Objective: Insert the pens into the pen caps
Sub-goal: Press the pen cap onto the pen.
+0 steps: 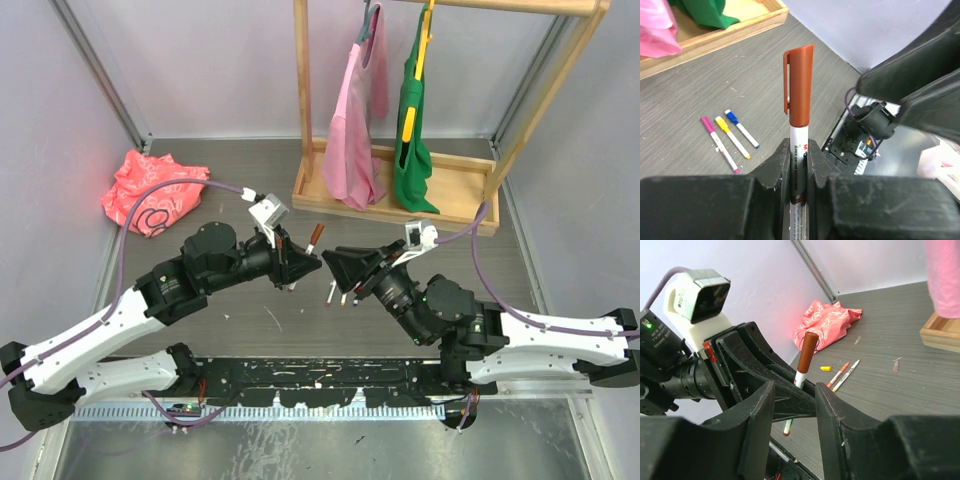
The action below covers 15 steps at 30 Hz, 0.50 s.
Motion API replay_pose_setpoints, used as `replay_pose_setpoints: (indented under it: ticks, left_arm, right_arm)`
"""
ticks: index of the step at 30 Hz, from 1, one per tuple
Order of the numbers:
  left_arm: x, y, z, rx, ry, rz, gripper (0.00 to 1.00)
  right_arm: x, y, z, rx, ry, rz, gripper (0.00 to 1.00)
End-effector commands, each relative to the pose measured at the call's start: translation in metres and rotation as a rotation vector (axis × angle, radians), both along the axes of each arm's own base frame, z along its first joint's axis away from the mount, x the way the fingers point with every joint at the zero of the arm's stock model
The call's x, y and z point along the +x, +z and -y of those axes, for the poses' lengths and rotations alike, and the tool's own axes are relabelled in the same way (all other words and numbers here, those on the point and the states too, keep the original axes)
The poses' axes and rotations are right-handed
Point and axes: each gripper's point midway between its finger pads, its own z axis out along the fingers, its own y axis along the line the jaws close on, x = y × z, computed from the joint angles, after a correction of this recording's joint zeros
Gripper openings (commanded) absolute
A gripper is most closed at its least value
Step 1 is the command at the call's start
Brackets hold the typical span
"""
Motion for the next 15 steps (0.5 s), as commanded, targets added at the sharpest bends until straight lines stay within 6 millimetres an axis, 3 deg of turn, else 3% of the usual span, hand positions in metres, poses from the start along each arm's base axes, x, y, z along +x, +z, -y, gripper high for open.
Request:
replay_pose_setpoints:
  ticks: [1,6,11,15]
  left_arm:
    - [0.016,0.003,-0.010,-0.015,0.109,0.033,0.00]
    - [0.033,-0.043,-0.018,0.113,0.236,-0.075,0.00]
    - [0.040,-0.095,-0.015,0.181,0.302,-0.194,0.00]
    - [0.045,-0.126,-0.011,0.236,0.339,-0.253,0.00]
  right_arm:
    - [0.005,-0.008,0.020,-0.057,-0.053,-0.004,0.45]
    - [0.010,-0.069,0.030,-0.244,-0.124,-0.122,0.52]
    - [0.008,-0.130,0.026,-0.475,-0.118,-0.238,0.62]
    - [0.009,-0.169,0.024,-0.564,-0.104,-0.314,0.64]
